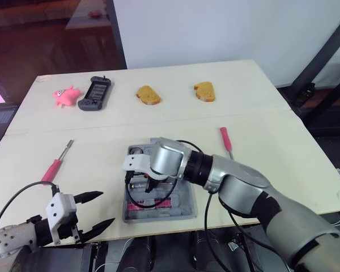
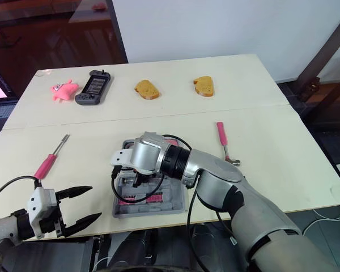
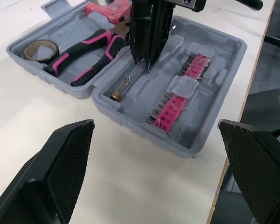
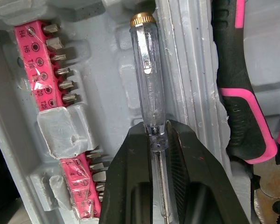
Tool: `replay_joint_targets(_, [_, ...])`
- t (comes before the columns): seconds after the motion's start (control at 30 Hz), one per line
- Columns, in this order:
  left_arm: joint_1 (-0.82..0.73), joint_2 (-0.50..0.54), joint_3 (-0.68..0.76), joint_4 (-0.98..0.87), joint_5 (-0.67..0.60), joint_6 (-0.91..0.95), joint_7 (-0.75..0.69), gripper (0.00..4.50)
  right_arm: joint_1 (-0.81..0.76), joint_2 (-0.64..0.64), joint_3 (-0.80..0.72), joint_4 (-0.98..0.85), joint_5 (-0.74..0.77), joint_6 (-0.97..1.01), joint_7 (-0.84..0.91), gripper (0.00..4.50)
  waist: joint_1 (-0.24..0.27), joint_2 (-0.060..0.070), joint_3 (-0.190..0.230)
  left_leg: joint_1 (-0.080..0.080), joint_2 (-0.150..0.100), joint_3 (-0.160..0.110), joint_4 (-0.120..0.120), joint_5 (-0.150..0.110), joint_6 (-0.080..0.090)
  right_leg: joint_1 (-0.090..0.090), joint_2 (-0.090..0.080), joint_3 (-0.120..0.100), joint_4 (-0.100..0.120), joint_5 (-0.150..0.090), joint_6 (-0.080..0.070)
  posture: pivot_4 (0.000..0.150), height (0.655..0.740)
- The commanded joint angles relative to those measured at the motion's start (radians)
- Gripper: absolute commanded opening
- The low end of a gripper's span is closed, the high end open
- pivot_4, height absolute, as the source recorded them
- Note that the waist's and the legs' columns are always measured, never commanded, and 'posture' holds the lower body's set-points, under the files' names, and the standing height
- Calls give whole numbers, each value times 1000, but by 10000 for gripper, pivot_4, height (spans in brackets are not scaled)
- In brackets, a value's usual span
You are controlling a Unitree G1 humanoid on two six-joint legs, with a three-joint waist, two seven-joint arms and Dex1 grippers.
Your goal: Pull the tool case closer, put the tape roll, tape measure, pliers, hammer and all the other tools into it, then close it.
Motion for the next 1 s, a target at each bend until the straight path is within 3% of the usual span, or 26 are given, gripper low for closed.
replay_joint_targets(0.03, [19, 2, -7, -14, -5, -11, 0, 45000, -20, 24, -32, 4, -24, -28, 1, 160, -1, 0, 0, 0, 0, 0, 0, 0, 0, 0, 0, 0, 0, 0, 0, 1500, 7400])
replay_joint_targets(0.77, [6, 15, -7, 0, -14, -4, 1, 45000, -13, 55, -60, 57, -73, -55, 6, 160, 0, 0, 0, 0, 0, 0, 0, 0, 0, 0, 0, 0, 0, 0, 0, 1500, 7400])
replay_joint_targets(0.83, [-3, 20, -9, 1, -12, 0, 3, 45000, -6, 59, -65, 65, -81, -68, 0, 10837, 0, 0, 0, 0, 0, 0, 0, 0, 0, 0, 0, 0, 0, 0, 0, 1500, 7400])
replay_joint_targets(0.93, [-4, 19, -7, 12, -15, -5, -4, 45000, -17, 49, -61, 45, -78, -71, 21, 23094, 1, 0, 0, 0, 0, 0, 0, 0, -1, 0, 0, 0, 1, 0, 0, 1500, 7400])
replay_joint_targets(1.0, [-1, 19, -6, 16, -16, -8, -8, 45000, -25, 34, -65, 11, -69, -54, 35, 23094, 2, 0, 0, 0, 0, -1, 0, 1, -1, 0, 0, 0, 1, 0, 0, 1500, 7400])
